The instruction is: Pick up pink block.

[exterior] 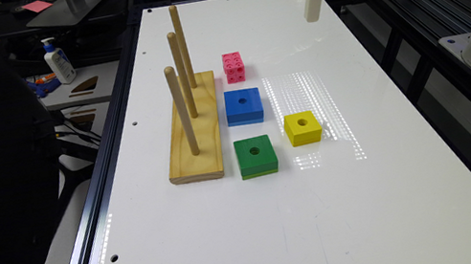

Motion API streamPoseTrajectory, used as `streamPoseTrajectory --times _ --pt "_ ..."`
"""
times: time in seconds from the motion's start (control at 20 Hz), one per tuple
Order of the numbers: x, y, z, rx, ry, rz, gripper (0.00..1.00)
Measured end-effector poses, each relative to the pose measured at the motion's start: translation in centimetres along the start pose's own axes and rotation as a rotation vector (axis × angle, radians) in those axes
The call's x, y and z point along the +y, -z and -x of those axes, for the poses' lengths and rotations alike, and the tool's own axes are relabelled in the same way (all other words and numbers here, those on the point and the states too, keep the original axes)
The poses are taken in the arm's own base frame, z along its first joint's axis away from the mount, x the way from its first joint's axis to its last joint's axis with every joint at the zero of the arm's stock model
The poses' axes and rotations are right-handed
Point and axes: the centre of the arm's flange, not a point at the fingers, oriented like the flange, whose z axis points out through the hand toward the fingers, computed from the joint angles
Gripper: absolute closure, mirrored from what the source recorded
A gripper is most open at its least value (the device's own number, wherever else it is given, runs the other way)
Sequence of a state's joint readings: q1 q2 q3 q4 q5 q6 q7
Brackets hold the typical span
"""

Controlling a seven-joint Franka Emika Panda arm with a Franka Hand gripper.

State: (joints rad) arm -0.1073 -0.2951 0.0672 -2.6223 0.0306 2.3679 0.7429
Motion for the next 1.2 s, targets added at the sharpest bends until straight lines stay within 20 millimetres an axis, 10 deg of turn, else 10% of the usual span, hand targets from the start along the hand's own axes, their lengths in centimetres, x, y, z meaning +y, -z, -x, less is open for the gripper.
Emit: streamPoseTrajectory --times 1.2 --pt "-1.3 -0.5 -7.1 -0.002 0.000 -0.006 0.00"
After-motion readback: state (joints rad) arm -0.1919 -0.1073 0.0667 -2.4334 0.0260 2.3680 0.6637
